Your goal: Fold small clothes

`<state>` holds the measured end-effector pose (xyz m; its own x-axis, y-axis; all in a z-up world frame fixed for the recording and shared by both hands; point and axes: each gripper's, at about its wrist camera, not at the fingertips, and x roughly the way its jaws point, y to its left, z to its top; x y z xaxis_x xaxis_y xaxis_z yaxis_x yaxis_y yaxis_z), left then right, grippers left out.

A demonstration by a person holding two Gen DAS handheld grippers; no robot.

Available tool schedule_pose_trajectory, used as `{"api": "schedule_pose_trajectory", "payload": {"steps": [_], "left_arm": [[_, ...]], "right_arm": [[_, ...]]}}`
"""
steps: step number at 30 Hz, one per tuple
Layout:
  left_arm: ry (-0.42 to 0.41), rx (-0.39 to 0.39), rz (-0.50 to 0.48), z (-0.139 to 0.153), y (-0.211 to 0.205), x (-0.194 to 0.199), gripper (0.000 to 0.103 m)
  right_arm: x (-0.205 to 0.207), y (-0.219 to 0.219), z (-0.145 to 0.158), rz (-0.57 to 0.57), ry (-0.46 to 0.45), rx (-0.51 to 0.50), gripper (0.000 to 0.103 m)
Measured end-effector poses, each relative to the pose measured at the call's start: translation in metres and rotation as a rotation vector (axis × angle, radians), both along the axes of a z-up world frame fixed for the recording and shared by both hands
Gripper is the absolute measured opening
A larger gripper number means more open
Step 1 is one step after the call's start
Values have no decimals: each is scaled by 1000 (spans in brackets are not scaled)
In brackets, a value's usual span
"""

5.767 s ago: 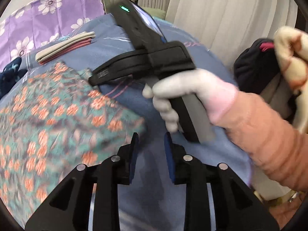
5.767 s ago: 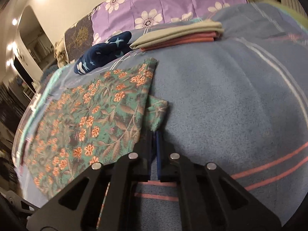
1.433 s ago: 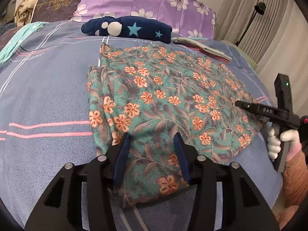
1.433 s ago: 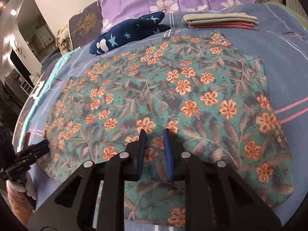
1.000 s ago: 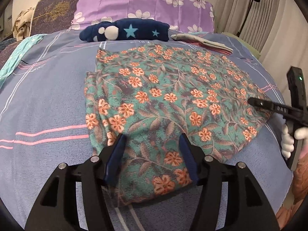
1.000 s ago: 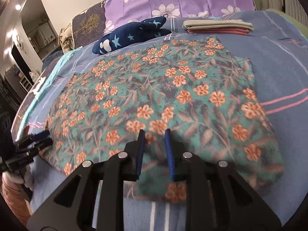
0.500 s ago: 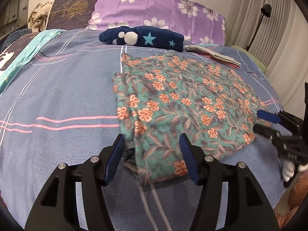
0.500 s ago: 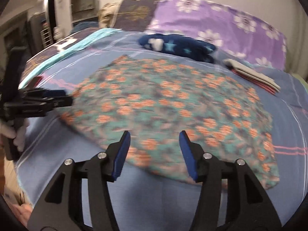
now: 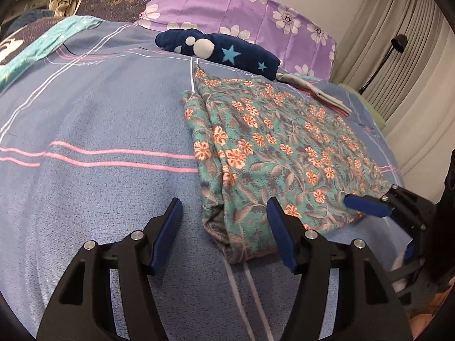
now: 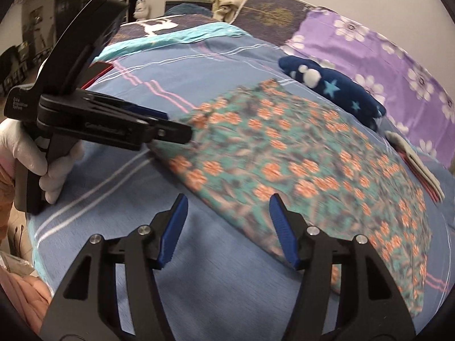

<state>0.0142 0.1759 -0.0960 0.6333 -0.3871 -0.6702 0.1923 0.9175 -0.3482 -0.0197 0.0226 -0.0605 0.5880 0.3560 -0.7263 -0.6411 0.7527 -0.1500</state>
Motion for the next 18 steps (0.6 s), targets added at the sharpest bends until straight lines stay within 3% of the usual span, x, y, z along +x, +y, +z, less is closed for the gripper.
{"api": "schedule_pose_trajectory", "payload": {"steps": [3,9,18], "left_arm": [[3,-85,-2,-3,10,1,63],[14,-339,8,-15,41,1,63],[4,-469,-1,-19,52,3,63]], "right_arm": [[-4,18,-3,37,-24,-40,61],[-11,49,-15,110,-83,-153,64],[2,79,-23,97,-191,-274,62]]}}
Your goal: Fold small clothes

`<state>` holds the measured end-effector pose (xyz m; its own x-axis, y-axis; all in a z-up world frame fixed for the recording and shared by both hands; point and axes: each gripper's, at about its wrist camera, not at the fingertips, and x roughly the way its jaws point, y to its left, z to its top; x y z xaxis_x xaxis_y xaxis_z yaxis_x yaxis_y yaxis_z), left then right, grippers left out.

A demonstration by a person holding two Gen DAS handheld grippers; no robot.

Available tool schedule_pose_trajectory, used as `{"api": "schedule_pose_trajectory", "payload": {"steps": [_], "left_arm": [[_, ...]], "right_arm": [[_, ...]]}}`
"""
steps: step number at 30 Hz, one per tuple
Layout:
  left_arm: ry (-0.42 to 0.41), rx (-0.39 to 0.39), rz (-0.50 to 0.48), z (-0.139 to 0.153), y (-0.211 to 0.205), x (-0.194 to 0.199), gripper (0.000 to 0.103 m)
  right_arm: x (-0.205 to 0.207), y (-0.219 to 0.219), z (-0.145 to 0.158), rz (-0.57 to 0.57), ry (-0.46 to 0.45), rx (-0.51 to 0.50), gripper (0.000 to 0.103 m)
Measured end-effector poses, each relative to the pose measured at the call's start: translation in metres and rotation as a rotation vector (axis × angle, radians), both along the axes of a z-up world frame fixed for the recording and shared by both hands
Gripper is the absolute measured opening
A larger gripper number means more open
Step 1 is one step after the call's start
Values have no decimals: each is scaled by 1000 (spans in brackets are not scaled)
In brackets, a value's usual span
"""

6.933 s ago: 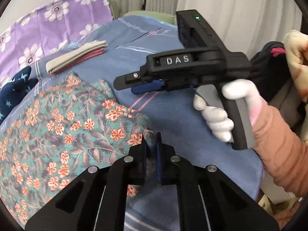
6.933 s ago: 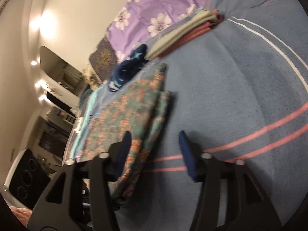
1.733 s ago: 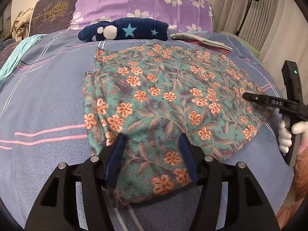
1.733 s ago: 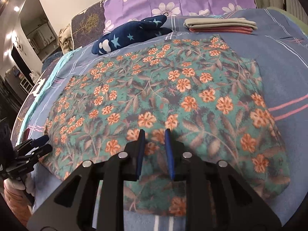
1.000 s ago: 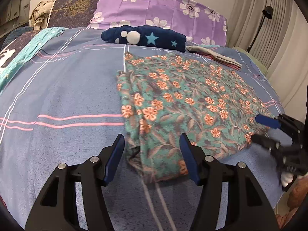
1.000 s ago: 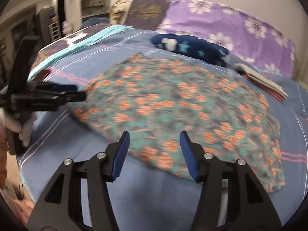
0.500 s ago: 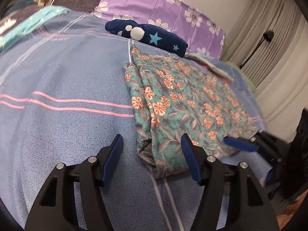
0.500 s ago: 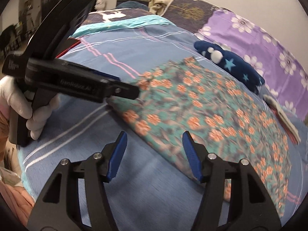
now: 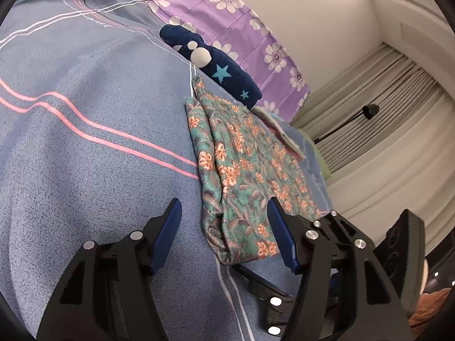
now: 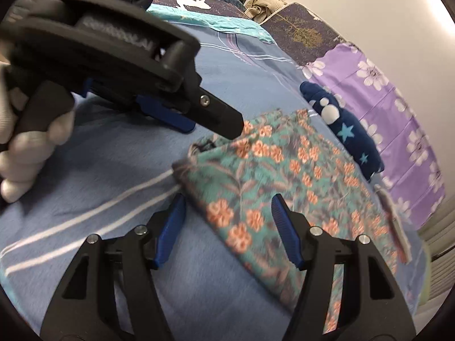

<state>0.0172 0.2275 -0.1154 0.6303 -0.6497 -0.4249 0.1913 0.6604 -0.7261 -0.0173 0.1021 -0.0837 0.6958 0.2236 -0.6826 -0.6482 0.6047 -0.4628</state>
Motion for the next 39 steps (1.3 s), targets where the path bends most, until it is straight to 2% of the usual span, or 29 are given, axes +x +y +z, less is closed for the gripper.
{"api": "schedule_pose_trajectory", "payload": {"steps": [2,5,9,12,14,17,22,25,29,36,38,39], "left_arm": [[0,-25,6,-1,5,1,63],[-2,-54,8,-2,9,0,63],[34,-85,4,-2,14,8,63],[77,-121,-24,6,17,25,63],[83,-96,-63,17,12,42,63],[88,14,-129,31,-4,69,63],[218,152,-196,12,-32,124,64],[191,147,-208,10,-36,142,65],[220,101,-170,10,-34,153,65],[223,128,-193,12,-43,154,65],[212,139,-208,11,-51,159,58],[215,160,-205,10,-54,162,36]], "right_arm": [[3,5,-2,-6,-48,-22,61],[7,12,-8,-13,-95,-55,49],[9,16,-11,-1,-102,-66,38],[8,15,-12,1,-105,-70,36],[5,13,-11,1,-97,-61,36],[1,10,-10,-3,-80,-53,36],[10,8,-12,-42,-55,-54,38],[22,15,-15,-57,-86,-70,39],[26,15,-15,-63,-113,-65,38],[32,14,-20,-69,-124,-59,39],[35,16,-21,-76,-136,-60,37],[37,15,-21,-73,-127,-54,30]]}}
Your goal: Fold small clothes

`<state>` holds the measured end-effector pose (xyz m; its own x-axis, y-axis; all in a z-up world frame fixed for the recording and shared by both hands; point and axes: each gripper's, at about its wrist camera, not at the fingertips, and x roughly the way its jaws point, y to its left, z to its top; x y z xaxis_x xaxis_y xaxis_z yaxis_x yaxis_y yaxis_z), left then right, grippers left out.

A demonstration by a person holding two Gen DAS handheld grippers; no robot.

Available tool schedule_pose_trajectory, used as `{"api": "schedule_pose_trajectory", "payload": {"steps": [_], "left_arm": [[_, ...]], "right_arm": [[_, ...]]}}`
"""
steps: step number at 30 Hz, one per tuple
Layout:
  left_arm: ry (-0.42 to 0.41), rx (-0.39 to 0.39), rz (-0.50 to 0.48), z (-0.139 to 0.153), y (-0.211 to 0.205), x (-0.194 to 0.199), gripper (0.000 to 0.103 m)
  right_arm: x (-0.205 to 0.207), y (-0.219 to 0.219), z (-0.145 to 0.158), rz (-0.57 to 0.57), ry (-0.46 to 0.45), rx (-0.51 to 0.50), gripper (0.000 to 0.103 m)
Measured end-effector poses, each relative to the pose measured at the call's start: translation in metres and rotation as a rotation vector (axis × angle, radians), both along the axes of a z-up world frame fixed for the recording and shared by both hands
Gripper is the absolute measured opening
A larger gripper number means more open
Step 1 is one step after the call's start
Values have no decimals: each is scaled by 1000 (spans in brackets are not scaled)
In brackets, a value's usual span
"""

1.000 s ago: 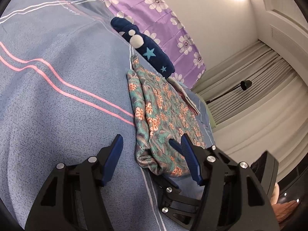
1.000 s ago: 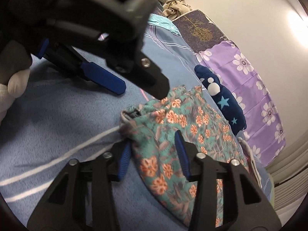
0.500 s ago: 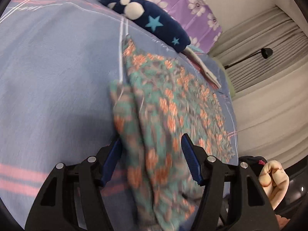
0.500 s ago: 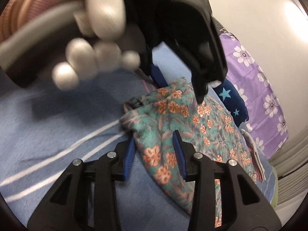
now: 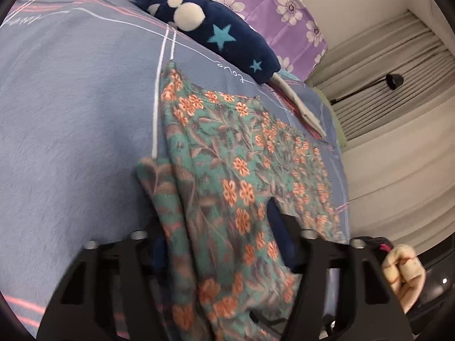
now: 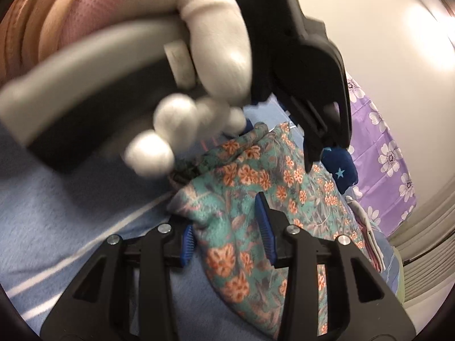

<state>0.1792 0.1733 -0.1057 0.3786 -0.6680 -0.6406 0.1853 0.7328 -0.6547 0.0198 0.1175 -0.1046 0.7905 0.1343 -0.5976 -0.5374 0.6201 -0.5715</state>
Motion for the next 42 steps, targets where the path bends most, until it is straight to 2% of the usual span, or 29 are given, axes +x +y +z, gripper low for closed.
{"api": "schedule_pose_trajectory", "payload": {"steps": [1,2,4,6,13,20,25,29,34,42], "left_arm": [[14,16,6,-2,-1,4,16],[50,-5,14,-4,1,8,16],[60,-22,33,-1,4,10,14],[23,-4,29,12,0,7,14],[-54,7,13,53,-26,3,14],[-73,49,4,76,-70,8,14],[-122,107,-27,97,-118,9,14],[-187,202,-66,110,-173,7,14],[-222,275,-134,108,-236,6,14],[-210,341,-222,88,-326,12,14]], "right_arm": [[3,-2,1,1,19,10,20],[4,-6,3,-9,24,28,7],[2,-19,18,-16,12,112,7],[2,-35,36,-36,-2,198,7],[1,-74,71,-87,-3,348,7],[14,-135,98,-178,94,594,7],[22,-192,108,-238,134,753,7],[21,-240,106,-286,158,866,7],[18,-302,92,-368,191,985,7],[11,-384,63,-502,216,1106,7]]}}
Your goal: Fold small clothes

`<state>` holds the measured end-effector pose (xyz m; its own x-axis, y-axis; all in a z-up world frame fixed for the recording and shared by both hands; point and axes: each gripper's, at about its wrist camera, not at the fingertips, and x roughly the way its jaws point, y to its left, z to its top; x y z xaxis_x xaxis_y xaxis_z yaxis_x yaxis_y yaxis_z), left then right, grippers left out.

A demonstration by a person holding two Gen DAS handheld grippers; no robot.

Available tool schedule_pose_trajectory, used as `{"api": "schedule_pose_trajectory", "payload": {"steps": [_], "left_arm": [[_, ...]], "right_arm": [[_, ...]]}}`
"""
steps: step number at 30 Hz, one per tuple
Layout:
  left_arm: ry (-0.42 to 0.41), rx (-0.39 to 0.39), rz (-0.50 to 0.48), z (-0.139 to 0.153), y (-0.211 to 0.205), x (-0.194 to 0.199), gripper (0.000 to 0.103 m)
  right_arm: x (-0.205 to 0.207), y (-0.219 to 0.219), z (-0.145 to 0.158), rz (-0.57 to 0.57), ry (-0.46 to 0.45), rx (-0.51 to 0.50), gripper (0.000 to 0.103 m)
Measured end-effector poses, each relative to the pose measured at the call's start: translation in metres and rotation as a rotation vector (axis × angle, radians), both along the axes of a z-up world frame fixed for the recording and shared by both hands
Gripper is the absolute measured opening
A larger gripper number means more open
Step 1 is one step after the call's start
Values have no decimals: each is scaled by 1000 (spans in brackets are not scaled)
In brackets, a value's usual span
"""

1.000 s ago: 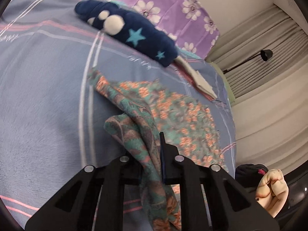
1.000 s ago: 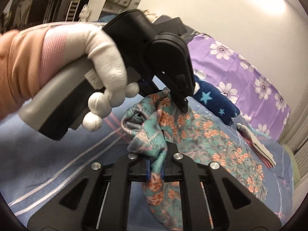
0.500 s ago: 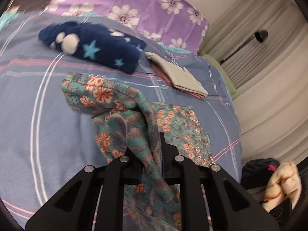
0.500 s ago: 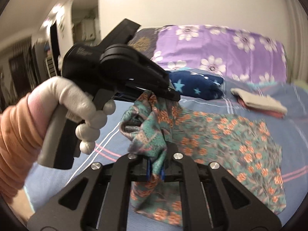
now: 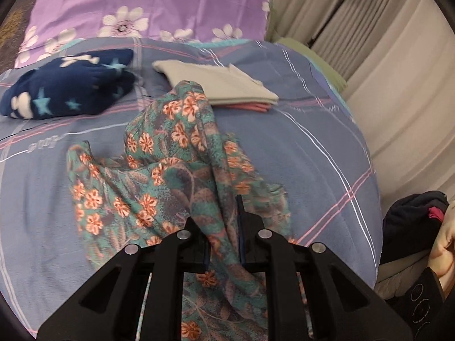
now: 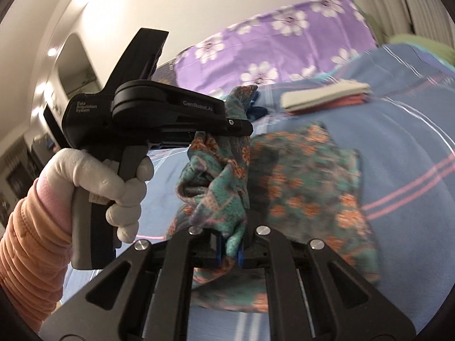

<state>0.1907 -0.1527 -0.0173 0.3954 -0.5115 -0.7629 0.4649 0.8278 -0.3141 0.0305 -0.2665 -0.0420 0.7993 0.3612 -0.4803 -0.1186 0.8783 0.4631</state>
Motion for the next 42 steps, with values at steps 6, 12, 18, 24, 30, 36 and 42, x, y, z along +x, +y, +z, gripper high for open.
{"api": "schedule_pose_trajectory", "payload": {"steps": [6,12,18,24,30,36,42], "left_arm": [[17,58,-39,-15,-46,2,14],[20,148,-64,-31,-73,0,14],[18,197,-80,-42,-90,-2,36],[-129,223,-132,-10,-90,-33,52],[-225,270,-184,3,-45,-94,60],[-227,345,-229,-30,3,-164,63],[-321,454,-184,-56,9,-185,63]], "right_arm": [[-3,-35,-18,-45,37,65,7],[-4,-54,-36,-56,89,127,7],[-3,-66,-50,-52,122,203,7],[-2,-75,-58,-38,148,290,8],[1,-78,-61,-25,157,331,8],[5,-79,-60,-25,175,347,8],[5,-78,-50,-9,196,440,8]]}}
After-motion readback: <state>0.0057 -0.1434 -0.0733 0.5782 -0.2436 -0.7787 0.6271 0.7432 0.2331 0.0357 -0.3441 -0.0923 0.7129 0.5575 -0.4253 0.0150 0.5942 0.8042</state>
